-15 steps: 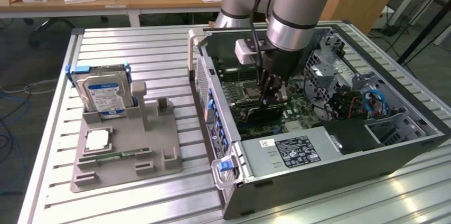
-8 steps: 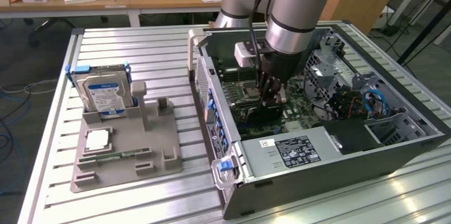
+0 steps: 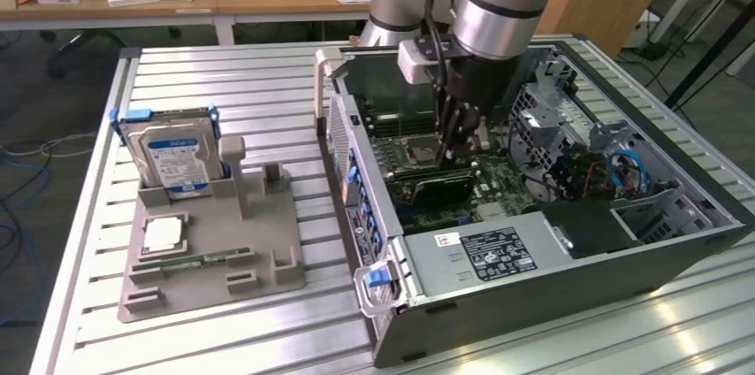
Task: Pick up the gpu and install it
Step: 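Press down on the gpu until it lock into place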
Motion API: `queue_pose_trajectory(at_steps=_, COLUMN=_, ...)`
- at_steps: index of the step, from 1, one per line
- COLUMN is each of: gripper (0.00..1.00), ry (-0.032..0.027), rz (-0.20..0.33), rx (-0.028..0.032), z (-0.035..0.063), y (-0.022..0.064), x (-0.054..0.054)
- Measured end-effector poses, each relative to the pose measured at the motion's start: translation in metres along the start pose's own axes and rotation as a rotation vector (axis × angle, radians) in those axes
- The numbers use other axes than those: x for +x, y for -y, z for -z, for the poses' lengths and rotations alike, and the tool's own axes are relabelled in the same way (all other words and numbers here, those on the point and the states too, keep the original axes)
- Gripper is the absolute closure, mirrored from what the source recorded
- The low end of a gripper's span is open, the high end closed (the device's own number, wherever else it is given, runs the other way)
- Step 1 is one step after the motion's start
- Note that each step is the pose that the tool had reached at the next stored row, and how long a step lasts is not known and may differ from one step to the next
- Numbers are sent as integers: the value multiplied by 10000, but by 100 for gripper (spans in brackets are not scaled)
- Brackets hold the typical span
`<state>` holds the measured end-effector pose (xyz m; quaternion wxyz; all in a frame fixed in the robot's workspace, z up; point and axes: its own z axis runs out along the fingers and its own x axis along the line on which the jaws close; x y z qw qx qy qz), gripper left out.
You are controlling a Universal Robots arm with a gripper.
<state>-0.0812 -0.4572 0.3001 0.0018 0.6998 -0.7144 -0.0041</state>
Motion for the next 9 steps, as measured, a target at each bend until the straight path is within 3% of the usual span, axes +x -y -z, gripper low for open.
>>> queue_pose_trajectory(at_steps=9, gripper=89, ry=9, rz=0, rx=-2, z=25, y=0, x=0)
